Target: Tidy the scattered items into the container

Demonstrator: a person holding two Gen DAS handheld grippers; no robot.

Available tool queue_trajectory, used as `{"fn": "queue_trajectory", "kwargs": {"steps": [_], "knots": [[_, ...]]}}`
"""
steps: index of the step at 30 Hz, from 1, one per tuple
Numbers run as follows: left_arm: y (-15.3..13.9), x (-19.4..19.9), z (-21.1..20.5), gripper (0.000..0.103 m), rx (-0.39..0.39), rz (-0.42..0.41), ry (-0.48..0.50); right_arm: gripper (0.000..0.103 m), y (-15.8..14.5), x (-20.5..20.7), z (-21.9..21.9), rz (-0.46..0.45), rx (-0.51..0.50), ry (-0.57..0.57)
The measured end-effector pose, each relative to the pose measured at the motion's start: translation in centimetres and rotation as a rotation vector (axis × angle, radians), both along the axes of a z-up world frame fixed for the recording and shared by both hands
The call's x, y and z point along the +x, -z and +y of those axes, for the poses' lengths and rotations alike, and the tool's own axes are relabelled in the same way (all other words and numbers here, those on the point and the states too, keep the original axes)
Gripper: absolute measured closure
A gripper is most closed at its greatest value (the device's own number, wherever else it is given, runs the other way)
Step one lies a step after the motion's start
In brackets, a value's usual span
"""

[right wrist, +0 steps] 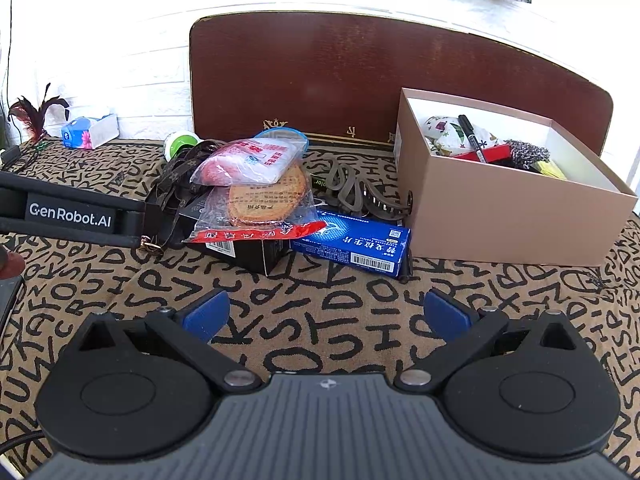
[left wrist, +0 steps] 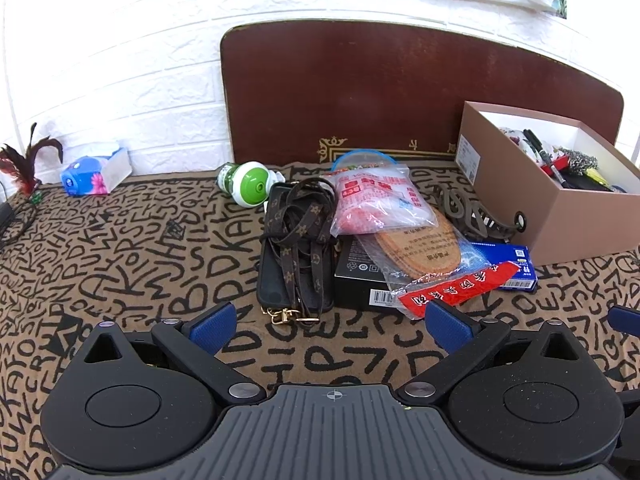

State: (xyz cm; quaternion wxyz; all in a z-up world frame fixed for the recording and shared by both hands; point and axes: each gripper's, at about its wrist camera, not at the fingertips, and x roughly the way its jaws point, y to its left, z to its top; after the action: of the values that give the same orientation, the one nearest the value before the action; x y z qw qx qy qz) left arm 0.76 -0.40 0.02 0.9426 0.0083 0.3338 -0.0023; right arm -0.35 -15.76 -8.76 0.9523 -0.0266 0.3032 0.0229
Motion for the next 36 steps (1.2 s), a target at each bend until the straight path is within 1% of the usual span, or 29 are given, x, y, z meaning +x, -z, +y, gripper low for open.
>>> {"fn": "queue_trajectory", "kwargs": {"steps": [8, 14, 21, 26, 31, 34, 36], "knots": [[-0.1, 0.5, 0.0, 0.0, -0.004, 0.007, 0.005, 0.0, -0.1, 0.3, 0.1, 0.0, -0.008, -0.006], [-0.1, 1.2, 0.3, 0.0, -0.009, 0.013, 0.011, 0.0, -0.5, 1.3, 0.1, -0.01, -0.012, -0.015], [0.3, 2.4, 0.8, 0.0, -0.016, 0.021, 0.033, 0.0, -1.0, 2.8, 0.5, -0.029, -0.024, -0.059], [0.1, 4.0, 1.7, 0.0, -0.049, 0.022, 0.055, 0.0, -1.4, 4.3, 1.1, -0.063, -0.023, -0.106], [-0.1, 6.2, 2.2, 0.0, -0.082, 0.029, 0.099, 0.0, -1.3, 6.5, 1.6, -0.082, -0.007, -0.166], [-0.2, 7.8, 2.5, 0.004, -0.113, 0.03, 0.145, 0.001, -1.1, 7.9, 1.9, -0.106, 0.0, -0.212], [-0.1, 9.2, 2.8, 0.01, -0.148, 0.046, 0.163, 0.001, -1.0, 9.0, 2.1, -0.119, -0.005, -0.233]]}}
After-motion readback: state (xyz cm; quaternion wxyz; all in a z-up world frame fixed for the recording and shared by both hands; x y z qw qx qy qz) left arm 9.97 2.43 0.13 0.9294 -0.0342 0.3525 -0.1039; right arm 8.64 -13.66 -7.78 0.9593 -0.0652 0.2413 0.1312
